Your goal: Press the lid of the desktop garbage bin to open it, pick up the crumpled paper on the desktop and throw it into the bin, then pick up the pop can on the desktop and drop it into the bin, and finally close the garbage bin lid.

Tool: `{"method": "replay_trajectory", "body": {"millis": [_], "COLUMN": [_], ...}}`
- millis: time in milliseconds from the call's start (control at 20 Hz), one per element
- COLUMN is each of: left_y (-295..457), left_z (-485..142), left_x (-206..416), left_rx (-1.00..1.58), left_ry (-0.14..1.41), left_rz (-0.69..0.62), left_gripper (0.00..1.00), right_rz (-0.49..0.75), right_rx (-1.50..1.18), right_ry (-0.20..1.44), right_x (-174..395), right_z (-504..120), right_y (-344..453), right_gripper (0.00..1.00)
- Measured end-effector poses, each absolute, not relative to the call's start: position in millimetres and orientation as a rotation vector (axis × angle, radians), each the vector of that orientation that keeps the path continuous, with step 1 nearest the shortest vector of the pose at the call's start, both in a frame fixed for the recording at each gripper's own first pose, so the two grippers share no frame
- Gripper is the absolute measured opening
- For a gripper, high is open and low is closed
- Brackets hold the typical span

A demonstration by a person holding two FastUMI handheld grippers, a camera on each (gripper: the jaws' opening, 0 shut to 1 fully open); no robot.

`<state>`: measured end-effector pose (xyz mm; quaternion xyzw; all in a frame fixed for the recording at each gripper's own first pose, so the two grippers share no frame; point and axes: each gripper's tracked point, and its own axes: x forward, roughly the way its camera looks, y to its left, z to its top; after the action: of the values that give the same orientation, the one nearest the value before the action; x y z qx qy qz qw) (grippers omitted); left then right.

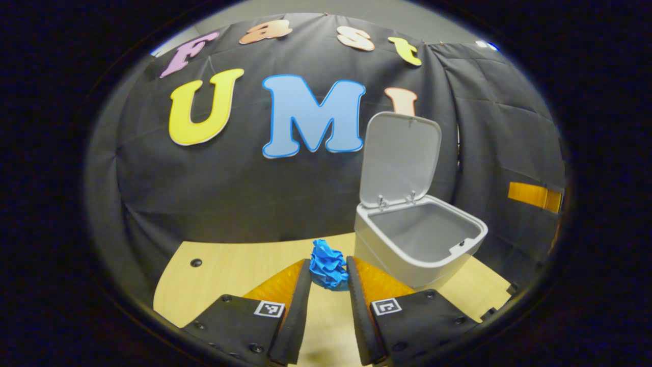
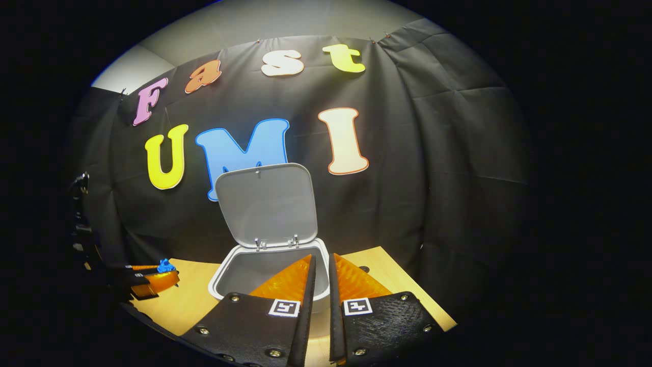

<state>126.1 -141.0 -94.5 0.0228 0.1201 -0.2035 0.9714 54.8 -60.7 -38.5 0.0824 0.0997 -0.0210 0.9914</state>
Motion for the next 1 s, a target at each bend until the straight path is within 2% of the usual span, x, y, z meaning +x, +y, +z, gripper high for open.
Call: {"method": "replay_trajectory", "body": {"millis": [50, 150, 450, 500, 650, 700, 900, 1000], "left_y": [-152, -179, -250, -256, -272, -273, -275, -273], "left_z": [-84, -63, -63, -65, -72, -71, -71, -71], "left_x": [129, 129, 128, 128, 133, 134, 134, 134], "left_rx": [0.051, 0.073, 0.122, 0.123, 0.134, 0.135, 0.125, 0.120], "left_ry": [0.217, 0.181, 0.168, 0.170, 0.176, 0.170, 0.173, 0.176], "left_rz": [-0.430, -0.475, -0.590, -0.599, -0.611, -0.604, -0.612, -0.609], "left_gripper": [0.48, 0.45, 0.45, 0.50, 0.45, 0.47, 0.92, 0.92], "right_rz": [-0.049, -0.061, -0.099, -0.107, -0.123, -0.126, -0.127, -0.116], "right_rx": [0.168, 0.172, 0.189, 0.192, 0.200, 0.203, 0.208, 0.207], "right_ry": [0.201, 0.204, 0.214, 0.217, 0.229, 0.234, 0.244, 0.246], "right_x": [53, 48, 31, 29, 23, 22, 21, 23], "right_z": [-39, -41, -47, -49, -55, -56, -61, -62], "right_y": [-64, -69, -85, -88, -94, -95, -95, -90], "right_gripper": [0.17, 0.17, 0.17, 0.17, 0.17, 0.17, 0.17, 0.17]}}
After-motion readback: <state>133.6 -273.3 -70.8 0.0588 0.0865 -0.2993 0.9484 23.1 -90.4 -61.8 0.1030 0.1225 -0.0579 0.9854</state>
